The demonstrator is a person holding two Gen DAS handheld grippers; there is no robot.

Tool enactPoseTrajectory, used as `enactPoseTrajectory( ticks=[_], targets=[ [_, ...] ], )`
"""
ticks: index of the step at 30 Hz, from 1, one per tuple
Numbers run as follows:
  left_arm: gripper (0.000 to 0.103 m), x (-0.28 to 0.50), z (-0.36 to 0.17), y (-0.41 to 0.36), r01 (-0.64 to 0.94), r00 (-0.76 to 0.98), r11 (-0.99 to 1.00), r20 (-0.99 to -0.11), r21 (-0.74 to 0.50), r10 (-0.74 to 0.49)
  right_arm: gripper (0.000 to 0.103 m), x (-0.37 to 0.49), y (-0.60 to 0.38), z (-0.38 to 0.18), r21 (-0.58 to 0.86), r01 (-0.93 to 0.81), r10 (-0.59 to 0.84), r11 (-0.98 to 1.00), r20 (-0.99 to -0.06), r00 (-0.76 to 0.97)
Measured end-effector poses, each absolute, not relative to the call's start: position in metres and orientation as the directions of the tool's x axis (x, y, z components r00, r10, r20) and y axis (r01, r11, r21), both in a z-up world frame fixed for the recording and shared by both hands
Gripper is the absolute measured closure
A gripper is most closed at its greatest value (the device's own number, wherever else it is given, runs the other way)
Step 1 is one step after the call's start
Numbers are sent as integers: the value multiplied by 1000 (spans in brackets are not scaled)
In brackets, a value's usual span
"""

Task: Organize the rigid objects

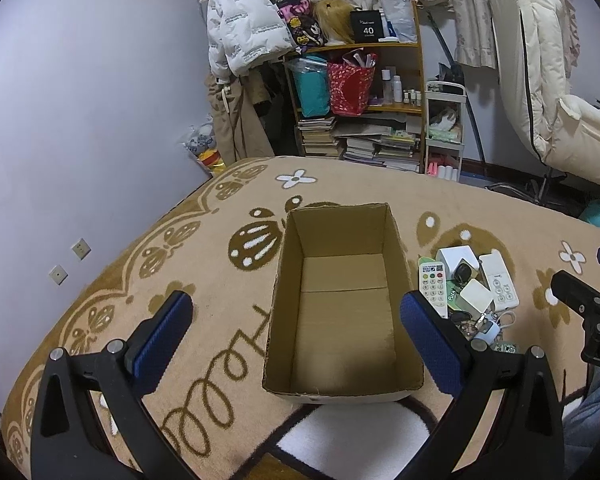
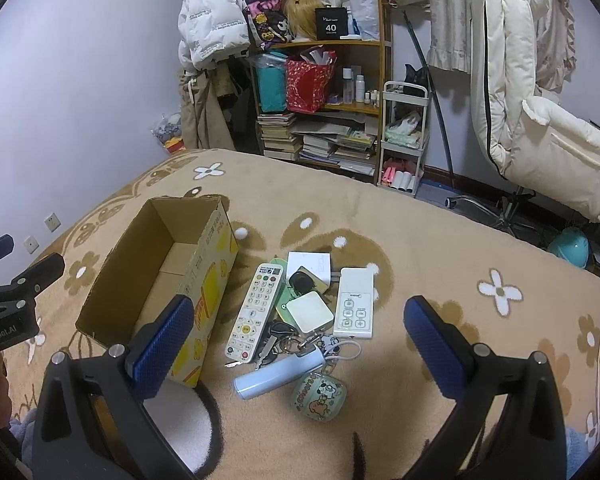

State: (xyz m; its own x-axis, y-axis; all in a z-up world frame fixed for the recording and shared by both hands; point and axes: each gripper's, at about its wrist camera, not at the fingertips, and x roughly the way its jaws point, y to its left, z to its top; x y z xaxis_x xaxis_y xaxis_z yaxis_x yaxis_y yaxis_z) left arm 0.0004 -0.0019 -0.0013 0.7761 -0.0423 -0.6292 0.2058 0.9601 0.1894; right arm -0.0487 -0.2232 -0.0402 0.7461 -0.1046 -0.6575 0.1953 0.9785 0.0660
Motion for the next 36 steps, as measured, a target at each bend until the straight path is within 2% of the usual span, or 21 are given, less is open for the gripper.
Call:
enactPoseTrajectory(
  ticks=[19,27,36],
  targets=[
    [0,5,-5,-1,200,776,956,-631,217,-19,0,-47,-222,-42,67,196,-102,978,-667,738],
    [0,29,-18,9,186,737,959,-676,213,7,0,-31,-228,-59,66,212,-106,975,-700,706],
    [0,61,-45,22,139,664,979,-748,147,18,0,-13,-237,-90,84,234,-89,969,-762,642]
  ],
)
